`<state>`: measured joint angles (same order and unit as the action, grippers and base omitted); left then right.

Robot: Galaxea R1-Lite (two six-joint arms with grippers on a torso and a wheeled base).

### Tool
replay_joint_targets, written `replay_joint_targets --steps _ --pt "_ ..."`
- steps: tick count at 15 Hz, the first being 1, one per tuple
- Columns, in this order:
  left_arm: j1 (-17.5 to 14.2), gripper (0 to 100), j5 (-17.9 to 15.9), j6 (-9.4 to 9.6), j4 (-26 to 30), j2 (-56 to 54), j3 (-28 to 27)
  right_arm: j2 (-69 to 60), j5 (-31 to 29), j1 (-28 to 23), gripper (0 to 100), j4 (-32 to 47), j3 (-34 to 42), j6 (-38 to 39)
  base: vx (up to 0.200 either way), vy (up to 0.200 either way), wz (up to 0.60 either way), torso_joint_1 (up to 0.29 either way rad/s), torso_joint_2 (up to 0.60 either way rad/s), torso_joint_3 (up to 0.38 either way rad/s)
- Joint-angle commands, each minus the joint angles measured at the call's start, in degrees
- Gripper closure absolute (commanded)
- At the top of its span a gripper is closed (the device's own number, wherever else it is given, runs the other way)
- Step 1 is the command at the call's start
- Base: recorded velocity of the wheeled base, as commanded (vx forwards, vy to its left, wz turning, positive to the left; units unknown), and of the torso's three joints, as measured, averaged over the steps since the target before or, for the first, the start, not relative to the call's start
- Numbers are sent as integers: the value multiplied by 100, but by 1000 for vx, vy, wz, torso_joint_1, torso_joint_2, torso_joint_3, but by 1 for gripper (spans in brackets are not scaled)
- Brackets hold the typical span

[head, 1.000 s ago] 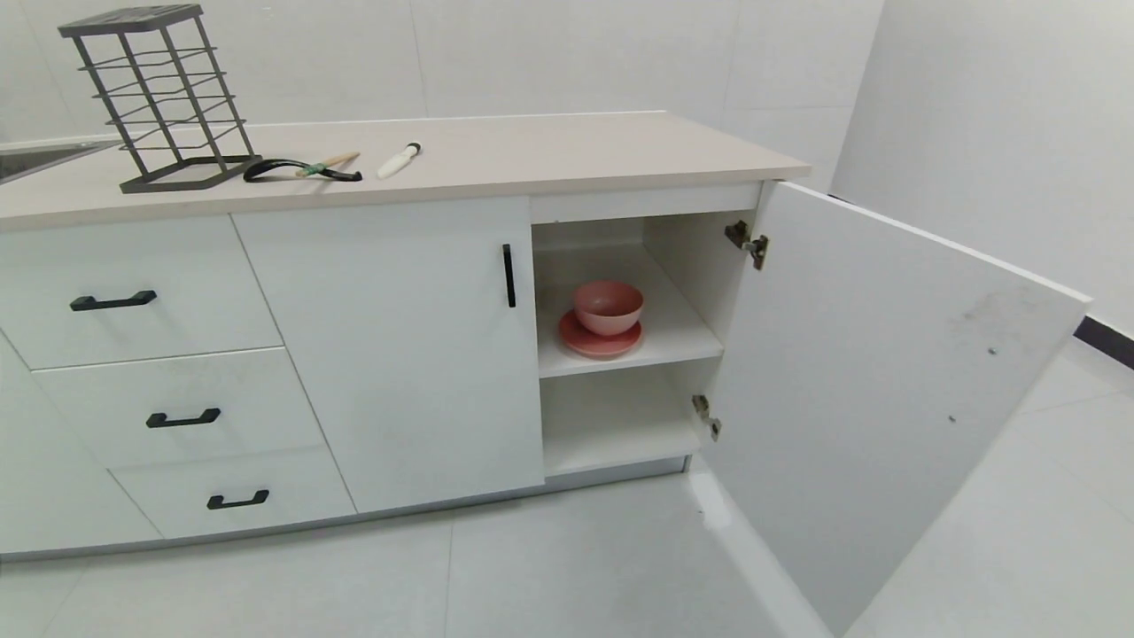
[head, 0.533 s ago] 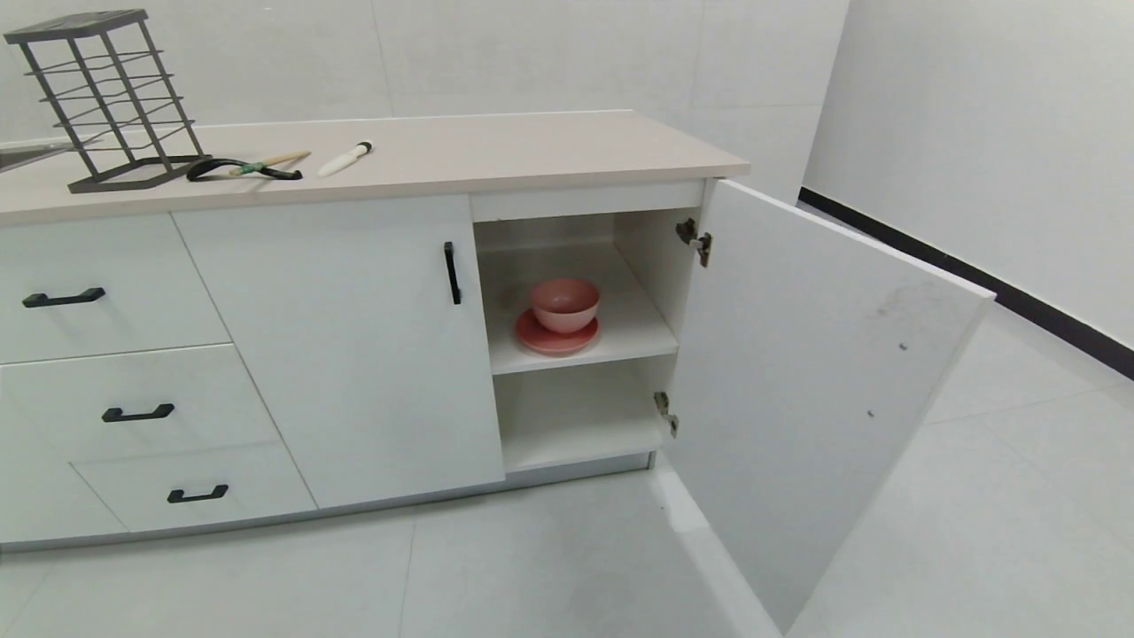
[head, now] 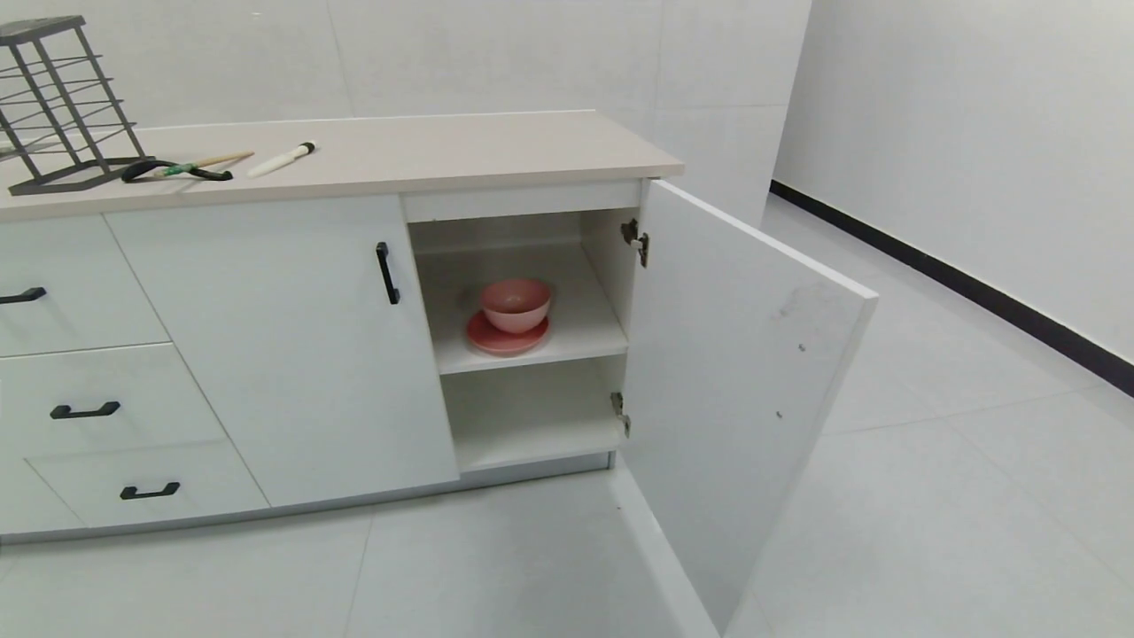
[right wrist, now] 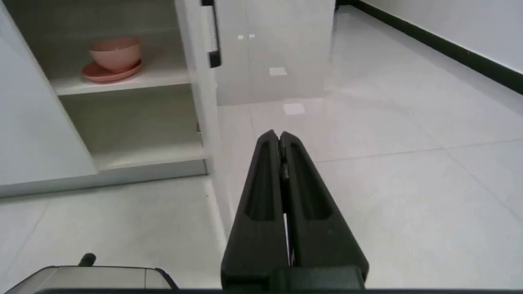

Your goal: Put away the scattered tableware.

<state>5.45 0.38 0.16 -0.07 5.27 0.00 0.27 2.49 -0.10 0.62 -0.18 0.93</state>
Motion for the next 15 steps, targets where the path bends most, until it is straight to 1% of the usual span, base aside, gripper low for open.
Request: replay_joint_targets --steps 1,4,9,11,15 --pt "0 0 -3 2 -1 9 0 26 -47 1 100 8 1 -5 0 0 0 0 0 0" --pt "0 0 -3 2 -1 9 0 26 -214 1 100 -1 1 4 0 0 600 4 5 4" --pt "0 0 6 -16 -1 9 0 17 -205 1 100 -1 1 13 0 0 0 0 0 0" --pt "0 0 -3 11 -1 9 0 26 -214 1 100 -1 1 4 0 0 0 0 0 0" --pt "0 0 -3 2 -1 9 0 26 -205 1 100 -1 1 -14 0 -200 0 1 2 2"
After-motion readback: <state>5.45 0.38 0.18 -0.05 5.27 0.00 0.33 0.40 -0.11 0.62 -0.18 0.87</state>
